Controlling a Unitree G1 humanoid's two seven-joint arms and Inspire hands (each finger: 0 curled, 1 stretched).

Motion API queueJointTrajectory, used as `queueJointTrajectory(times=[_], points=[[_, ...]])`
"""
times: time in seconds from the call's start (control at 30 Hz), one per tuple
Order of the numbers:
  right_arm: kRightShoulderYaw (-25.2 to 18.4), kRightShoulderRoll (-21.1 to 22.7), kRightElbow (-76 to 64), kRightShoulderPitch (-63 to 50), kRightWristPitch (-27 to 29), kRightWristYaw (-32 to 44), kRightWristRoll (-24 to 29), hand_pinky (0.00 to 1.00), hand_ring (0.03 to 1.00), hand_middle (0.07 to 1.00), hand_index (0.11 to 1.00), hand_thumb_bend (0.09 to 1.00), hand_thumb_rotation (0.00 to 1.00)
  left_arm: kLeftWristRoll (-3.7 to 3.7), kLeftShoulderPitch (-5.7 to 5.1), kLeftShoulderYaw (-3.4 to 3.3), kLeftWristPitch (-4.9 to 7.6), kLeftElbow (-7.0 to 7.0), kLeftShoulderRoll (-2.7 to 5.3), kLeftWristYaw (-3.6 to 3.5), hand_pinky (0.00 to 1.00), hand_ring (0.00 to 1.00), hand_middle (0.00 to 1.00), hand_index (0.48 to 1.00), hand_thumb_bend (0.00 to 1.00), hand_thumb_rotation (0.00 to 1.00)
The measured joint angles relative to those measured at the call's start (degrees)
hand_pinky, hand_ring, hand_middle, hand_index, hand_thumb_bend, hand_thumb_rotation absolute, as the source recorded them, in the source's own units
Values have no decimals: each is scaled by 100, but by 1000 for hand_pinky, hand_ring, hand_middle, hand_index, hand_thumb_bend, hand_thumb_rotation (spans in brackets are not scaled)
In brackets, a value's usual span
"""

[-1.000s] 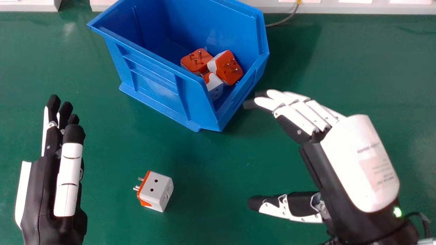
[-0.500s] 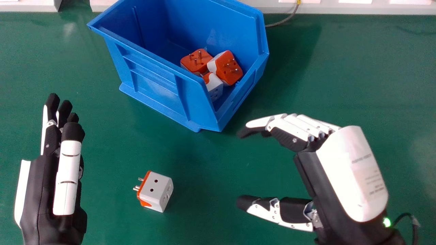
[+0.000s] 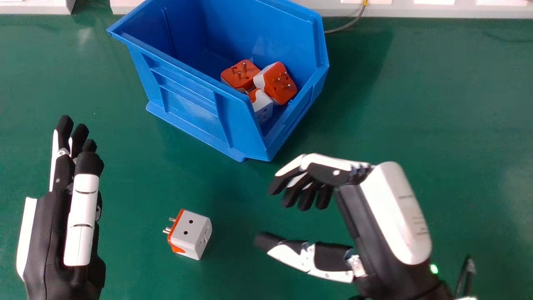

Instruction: Pick all objects and put in blue box

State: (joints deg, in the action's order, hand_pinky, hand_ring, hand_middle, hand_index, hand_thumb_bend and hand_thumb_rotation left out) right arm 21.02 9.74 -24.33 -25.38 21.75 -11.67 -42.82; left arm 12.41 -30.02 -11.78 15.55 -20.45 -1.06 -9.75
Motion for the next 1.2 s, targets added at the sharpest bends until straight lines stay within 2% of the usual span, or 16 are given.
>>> queueJointTrajectory(times=[0.3, 0.4, 0.43, 0.47, 0.53, 0.63, 0.73, 0.93, 1.2], points=[[665, -162, 264, 232, -273, 495, -5, 277, 318, 358, 477, 481, 144, 9, -41, -49, -1, -14, -15, -28, 1000, 1000, 1000, 1000, 638, 1000], [770, -124, 296, 283, -413, 785, 5, 309, 361, 400, 480, 482, 148, 12, -91, -56, 0, -37, -32, -51, 1000, 1000, 1000, 1000, 625, 1000], [807, -95, 297, 309, -475, 912, 13, 309, 361, 400, 480, 482, 148, 27, -106, -62, 0, -37, -43, -69, 1000, 1000, 1000, 1000, 625, 1000], [831, -76, 296, 324, -531, 1042, 21, 309, 361, 400, 480, 482, 148, 72, -117, -63, 0, -38, -53, -100, 1000, 1000, 1000, 1000, 625, 1000], [875, -37, 291, 346, -667, 1280, 27, 331, 393, 434, 482, 483, 152, 116, -124, -67, 0, -43, -59, -118, 1000, 1000, 1000, 1000, 618, 1000], [925, 4, 286, 367, -876, 1584, 28, 433, 537, 584, 601, 515, 408, 116, -129, -73, -2, -54, -62, -115, 1000, 1000, 1000, 1000, 602, 1000], [968, 15, 286, 437, -982, 1737, 25, 514, 650, 697, 693, 555, 549, 119, -140, -74, -2, -72, -63, -115, 1000, 1000, 1000, 1000, 591, 1000], [1048, -16, 359, 623, -1001, 1750, 32, 576, 737, 789, 766, 601, 635, 122, -155, -89, -10, -80, -88, -131, 1000, 1000, 1000, 1000, 589, 1000], [1116, -138, 440, 861, -1127, 1738, 119, 651, 829, 875, 834, 639, 673, 119, -173, -92, -18, -105, -113, -109, 1000, 1000, 1000, 1000, 597, 1000]])
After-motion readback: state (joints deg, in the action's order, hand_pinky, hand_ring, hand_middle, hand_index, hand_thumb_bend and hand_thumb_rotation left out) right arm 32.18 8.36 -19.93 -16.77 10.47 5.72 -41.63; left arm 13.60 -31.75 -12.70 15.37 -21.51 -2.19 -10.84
